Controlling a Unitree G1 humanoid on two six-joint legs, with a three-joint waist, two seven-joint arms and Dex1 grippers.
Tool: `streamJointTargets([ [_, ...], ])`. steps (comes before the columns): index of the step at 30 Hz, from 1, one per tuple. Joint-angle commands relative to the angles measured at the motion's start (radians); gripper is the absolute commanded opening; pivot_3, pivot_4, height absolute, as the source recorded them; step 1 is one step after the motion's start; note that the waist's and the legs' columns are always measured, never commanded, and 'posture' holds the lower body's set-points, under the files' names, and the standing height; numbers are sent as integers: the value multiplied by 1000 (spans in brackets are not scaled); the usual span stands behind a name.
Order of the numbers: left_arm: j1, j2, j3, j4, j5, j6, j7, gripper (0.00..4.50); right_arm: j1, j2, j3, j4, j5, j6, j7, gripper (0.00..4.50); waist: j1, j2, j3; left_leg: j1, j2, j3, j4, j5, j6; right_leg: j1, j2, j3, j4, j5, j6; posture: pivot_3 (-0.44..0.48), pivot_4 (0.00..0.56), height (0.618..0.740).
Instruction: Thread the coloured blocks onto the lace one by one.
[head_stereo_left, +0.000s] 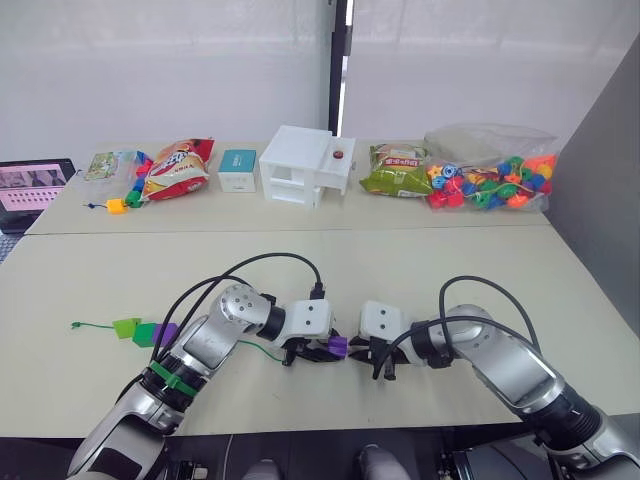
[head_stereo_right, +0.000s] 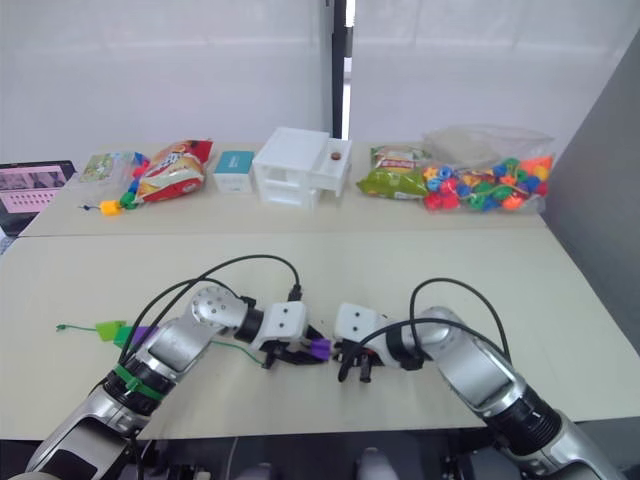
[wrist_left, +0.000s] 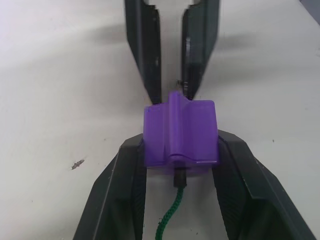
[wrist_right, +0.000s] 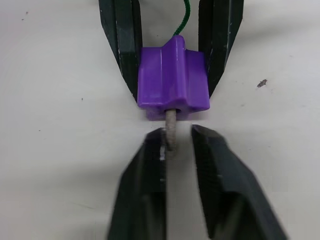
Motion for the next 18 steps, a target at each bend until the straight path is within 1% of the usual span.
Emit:
streamJointTargets([
  [1, -15, -1, 3, -31, 1, -10, -8, 1350, -12, -3, -2, 4, -28, -11, -3, 0, 0, 0, 0, 0, 0, 0, 0, 0, 0, 0, 0, 0, 0, 0, 0, 0, 150, 740],
  [8, -17, 20, 16, -22, 1, -11, -15, 1350, -13, -24, -7, -10, -37, -24, 28, 0, 0, 0, 0, 0, 0, 0, 0, 0, 0, 0, 0, 0, 0, 0, 0, 0, 150, 740],
  [11, -7, 52, 38, -29, -5, -3, -21, 1350, -12, -48, -21, -29, -32, -28, 49, 0, 0, 0, 0, 0, 0, 0, 0, 0, 0, 0, 0, 0, 0, 0, 0, 0, 150, 740],
  [12, 3, 77, 57, -34, -10, 1, -23, 1350, -10, -60, -32, -43, -24, -24, 59, 0, 0, 0, 0, 0, 0, 0, 0, 0, 0, 0, 0, 0, 0, 0, 0, 0, 150, 740],
  [15, 58, 192, 135, -64, -44, 27, -44, 1350, -7, -93, -60, -73, -5, -14, 82, 0, -9, 0, 0, 0, 0, 0, 0, 0, 0, -1, 0, 0, 1, 0, 0, 0, 150, 740],
  [18, 114, 279, 189, -87, -70, 48, -60, 1350, -1, -106, -68, -79, -1, -12, 88, 0, -12, 0, 0, 1, 1, 0, -1, 0, 0, -2, 1, 0, 4, 0, 0, 0, 150, 740],
])
